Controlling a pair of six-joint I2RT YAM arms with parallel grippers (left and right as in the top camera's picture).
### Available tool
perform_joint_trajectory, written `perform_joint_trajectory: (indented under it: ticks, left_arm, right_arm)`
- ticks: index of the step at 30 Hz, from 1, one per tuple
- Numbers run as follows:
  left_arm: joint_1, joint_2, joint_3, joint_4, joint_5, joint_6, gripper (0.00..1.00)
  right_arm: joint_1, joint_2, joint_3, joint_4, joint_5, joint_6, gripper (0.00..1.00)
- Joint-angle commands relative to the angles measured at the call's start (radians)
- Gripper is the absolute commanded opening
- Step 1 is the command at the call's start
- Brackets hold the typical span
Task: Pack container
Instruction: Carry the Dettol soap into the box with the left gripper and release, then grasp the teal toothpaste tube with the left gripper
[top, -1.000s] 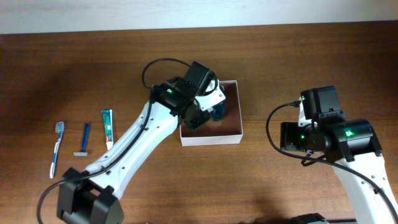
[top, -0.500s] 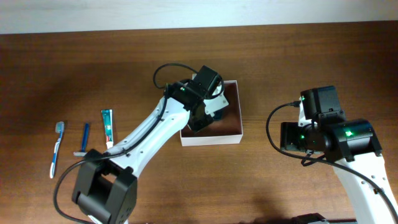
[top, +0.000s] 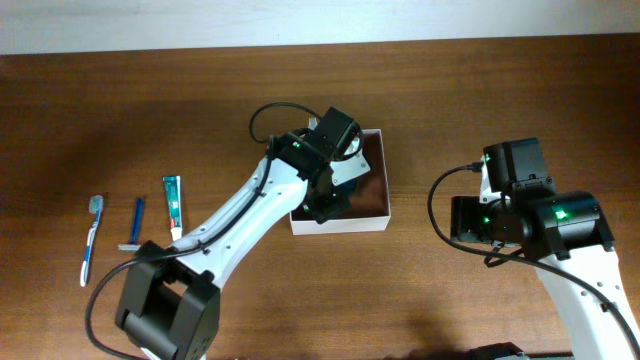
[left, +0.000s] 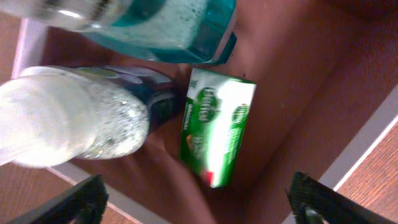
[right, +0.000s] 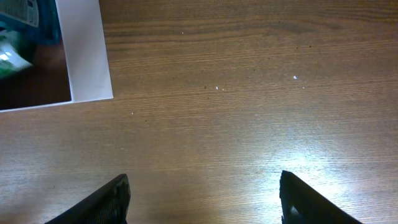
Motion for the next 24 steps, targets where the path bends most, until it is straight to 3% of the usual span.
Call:
perform_joint_trajectory:
  ticks: [1, 6, 10, 17, 24]
  left_arm:
    - [-0.005, -0.106, 0.003, -0.002, -0.021, -0.034, 0.99]
    - [0.009, -0.317, 0.004, -0.023, -0.182, -0.274, 0.99]
    - [0.159, -0.468, 0.004, -0.096, -0.199, -0.437, 0.99]
    - [0.544, -0.444, 0.002, -0.153, -0.091, -0.491, 0.99]
    - [0.703, -0.236, 0.002, -0.143, -0.058, -0.498, 0.99]
  right_arm:
    - [0.001, -0.008, 0.003, 0.000, 0.020, -0.008, 0.69]
    - [0.001, -0.008, 0.003, 0.000, 0.024, -0.008, 0.70]
    - [0.001, -0.008, 0.003, 0.000, 0.024, -0.007, 0.70]
    - [0.001, -0.008, 0.003, 0.001, 0.024, -0.023, 0.70]
    - [0.001, -0.008, 0.003, -0.006, 0.023, -0.030, 0.70]
